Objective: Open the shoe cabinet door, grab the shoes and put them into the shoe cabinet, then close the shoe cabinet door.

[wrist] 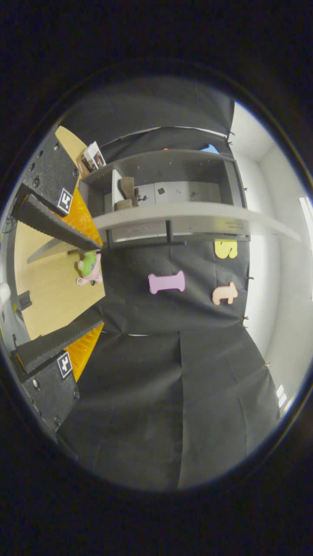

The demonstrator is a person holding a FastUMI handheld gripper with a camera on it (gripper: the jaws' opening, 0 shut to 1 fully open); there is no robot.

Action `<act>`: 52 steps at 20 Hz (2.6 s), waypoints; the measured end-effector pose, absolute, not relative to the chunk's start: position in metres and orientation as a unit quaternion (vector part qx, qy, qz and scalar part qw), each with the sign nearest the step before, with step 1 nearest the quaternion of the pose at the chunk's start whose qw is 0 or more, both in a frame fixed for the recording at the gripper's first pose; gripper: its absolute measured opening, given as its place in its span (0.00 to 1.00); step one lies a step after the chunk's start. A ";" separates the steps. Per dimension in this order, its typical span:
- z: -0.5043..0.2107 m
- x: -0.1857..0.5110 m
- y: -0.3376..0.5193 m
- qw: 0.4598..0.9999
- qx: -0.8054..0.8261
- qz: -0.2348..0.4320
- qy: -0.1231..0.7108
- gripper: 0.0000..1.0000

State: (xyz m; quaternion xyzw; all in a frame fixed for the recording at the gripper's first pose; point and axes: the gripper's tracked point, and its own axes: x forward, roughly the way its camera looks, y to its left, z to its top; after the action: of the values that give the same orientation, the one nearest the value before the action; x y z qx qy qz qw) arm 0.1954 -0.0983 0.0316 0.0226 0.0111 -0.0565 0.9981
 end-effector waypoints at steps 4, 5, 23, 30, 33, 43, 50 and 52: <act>0.047 0.239 -0.093 1.000 0.013 -0.009 0.005 1.00; 0.051 0.246 -0.093 1.000 0.009 0.004 0.002 1.00; 0.044 0.240 0.057 0.994 -0.012 0.105 0.008 0.96; 0.039 0.265 0.149 0.993 -0.005 0.118 -0.004 0.97; 0.043 0.260 0.157 0.994 -0.013 0.109 -0.008 0.98; 0.048 0.197 0.123 0.998 -0.025 0.057 -0.009 0.98; 0.043 0.133 0.066 1.000 -0.025 0.003 -0.019 0.98; 0.036 0.120 0.050 1.000 -0.013 -0.009 -0.012 0.98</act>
State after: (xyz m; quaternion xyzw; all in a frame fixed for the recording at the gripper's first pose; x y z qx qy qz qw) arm 0.1199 0.0497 0.0357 -0.0126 -0.0123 -0.0087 0.9998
